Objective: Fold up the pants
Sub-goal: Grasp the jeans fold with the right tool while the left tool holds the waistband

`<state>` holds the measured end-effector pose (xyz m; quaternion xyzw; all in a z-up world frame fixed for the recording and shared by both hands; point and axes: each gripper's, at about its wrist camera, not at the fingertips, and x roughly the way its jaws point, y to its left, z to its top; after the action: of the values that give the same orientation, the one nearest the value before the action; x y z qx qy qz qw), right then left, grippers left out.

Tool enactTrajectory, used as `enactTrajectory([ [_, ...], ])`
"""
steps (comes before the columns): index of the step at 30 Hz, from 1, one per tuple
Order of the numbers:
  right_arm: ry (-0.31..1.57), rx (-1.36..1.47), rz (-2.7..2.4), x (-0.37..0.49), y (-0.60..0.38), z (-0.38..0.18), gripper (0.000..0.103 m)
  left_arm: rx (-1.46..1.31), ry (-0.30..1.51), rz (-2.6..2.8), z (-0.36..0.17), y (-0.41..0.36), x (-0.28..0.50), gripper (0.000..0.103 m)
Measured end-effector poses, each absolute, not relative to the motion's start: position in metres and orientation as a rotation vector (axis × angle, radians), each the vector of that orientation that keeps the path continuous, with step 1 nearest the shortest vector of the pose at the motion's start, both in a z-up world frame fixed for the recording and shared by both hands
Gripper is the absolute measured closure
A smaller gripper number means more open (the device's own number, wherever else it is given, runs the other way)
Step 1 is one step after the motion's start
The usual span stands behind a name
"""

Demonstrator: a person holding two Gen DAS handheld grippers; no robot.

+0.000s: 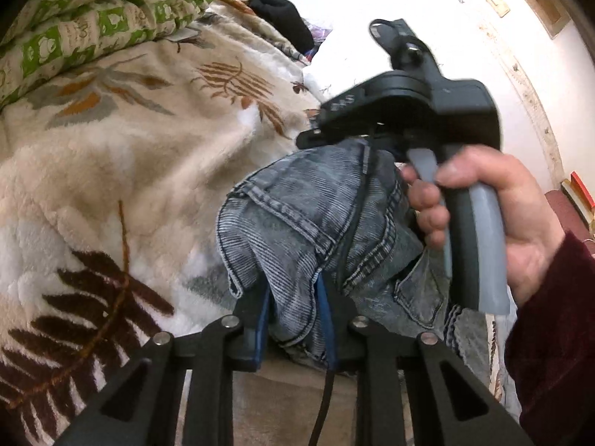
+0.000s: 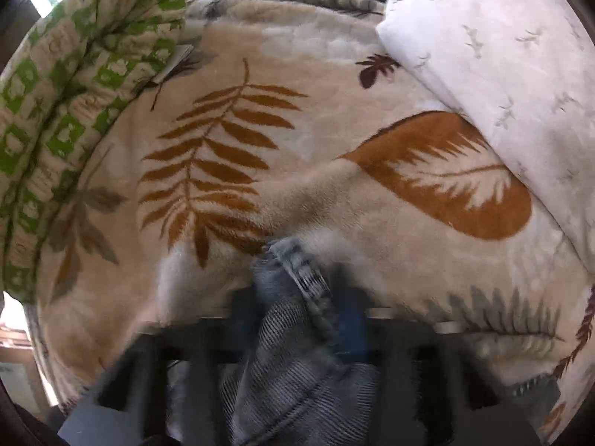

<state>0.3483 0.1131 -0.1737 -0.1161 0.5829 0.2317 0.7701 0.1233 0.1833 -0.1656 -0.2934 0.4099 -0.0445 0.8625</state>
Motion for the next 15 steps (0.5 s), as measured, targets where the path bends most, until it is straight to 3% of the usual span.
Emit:
enactTrajectory([
  [15,0.958,0.023,0.438,0.276,0.001,-0.042,0.092,-0.381,0.539,-0.352,-0.084,0.121,0.076,0.082],
])
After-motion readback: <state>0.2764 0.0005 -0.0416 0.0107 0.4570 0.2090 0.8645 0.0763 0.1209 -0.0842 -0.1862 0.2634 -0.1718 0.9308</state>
